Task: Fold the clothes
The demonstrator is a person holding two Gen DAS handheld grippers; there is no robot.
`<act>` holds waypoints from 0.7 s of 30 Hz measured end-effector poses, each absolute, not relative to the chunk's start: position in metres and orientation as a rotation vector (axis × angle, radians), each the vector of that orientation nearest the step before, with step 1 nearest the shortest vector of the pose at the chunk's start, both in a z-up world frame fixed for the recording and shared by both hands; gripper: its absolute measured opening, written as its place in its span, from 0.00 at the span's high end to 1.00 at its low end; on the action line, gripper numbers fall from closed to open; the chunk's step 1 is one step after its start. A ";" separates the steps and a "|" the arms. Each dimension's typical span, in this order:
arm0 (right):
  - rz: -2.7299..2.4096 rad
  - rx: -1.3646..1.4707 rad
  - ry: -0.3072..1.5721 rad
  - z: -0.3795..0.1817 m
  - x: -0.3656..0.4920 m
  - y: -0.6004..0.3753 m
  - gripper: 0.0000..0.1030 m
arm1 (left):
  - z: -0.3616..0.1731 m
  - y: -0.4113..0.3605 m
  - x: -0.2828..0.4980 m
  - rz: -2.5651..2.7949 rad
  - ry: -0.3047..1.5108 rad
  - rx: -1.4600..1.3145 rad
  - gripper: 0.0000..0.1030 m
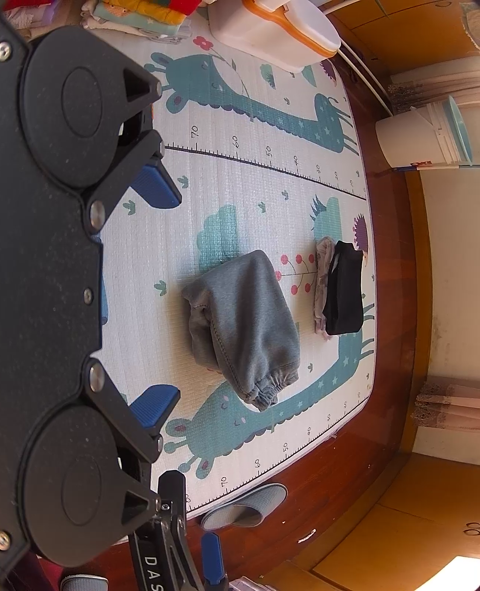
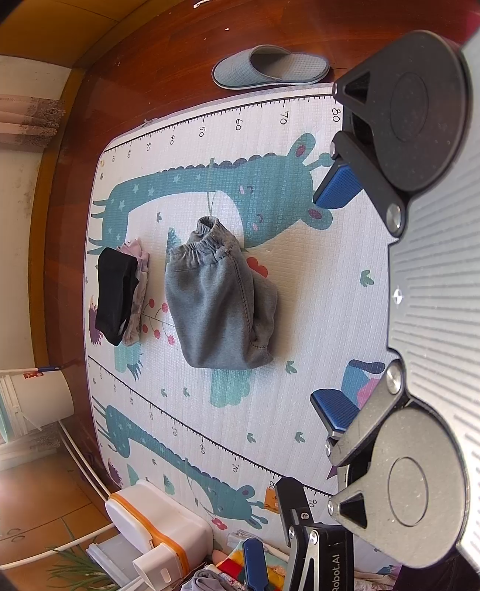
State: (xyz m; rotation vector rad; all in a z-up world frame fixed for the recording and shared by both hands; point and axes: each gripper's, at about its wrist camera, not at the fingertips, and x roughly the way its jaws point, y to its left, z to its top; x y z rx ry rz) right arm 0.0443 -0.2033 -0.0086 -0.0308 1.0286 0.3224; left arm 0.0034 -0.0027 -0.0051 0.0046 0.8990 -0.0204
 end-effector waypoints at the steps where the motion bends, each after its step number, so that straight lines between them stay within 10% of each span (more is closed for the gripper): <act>1: 0.323 -0.028 1.031 -0.009 0.046 -0.204 0.00 | -0.005 -0.003 0.005 -0.019 0.897 0.005 0.00; 21: 0.200 0.271 1.031 -0.032 0.110 -0.259 0.00 | -0.056 -0.039 0.109 -0.115 0.952 0.090 0.00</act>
